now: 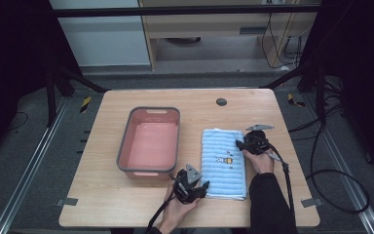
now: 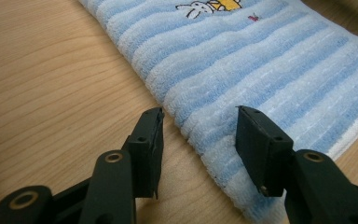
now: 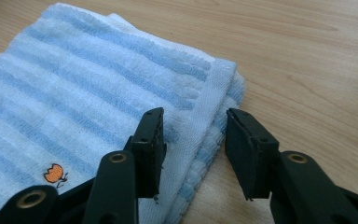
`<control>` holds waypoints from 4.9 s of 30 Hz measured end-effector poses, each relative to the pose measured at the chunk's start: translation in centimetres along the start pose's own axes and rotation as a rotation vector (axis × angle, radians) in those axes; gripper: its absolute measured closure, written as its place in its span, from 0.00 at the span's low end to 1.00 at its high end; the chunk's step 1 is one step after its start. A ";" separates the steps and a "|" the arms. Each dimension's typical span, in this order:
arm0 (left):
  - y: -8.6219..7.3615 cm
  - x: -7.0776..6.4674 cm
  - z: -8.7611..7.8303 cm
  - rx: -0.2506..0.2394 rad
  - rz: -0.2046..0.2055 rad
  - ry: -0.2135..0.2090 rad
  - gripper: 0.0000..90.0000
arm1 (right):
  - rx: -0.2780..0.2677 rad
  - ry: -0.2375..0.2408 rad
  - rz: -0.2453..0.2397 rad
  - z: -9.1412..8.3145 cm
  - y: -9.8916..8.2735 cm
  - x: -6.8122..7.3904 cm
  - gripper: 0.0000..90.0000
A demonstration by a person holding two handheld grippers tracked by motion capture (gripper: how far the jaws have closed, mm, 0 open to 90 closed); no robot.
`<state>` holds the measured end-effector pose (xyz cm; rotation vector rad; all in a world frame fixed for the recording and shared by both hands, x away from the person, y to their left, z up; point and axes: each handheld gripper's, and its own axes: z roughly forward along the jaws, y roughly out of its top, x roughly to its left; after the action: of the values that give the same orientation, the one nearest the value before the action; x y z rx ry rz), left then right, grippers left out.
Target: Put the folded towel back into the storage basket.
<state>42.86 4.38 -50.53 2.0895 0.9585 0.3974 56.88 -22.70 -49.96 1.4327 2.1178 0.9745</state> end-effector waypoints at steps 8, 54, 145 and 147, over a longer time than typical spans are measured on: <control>0.0 -0.2 0.1 0.008 -0.025 -0.003 0.61 | 0.000 0.030 0.033 0.1 -0.1 0.2 0.78; 4.1 0.2 -5.5 -0.151 0.004 -0.019 0.96 | -0.218 0.039 -0.062 -7.0 4.2 2.5 0.94; 3.5 14.7 -18.8 -0.303 -0.116 0.221 0.96 | -0.377 0.199 -0.205 -3.4 18.9 19.0 0.94; 3.4 15.0 -18.6 -0.297 -0.120 0.228 0.96 | -0.374 0.200 -0.205 -3.0 19.0 19.3 0.94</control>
<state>44.18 24.02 -36.60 1.7352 1.0789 0.6833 59.40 -1.59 -32.96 0.9523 2.0266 1.3877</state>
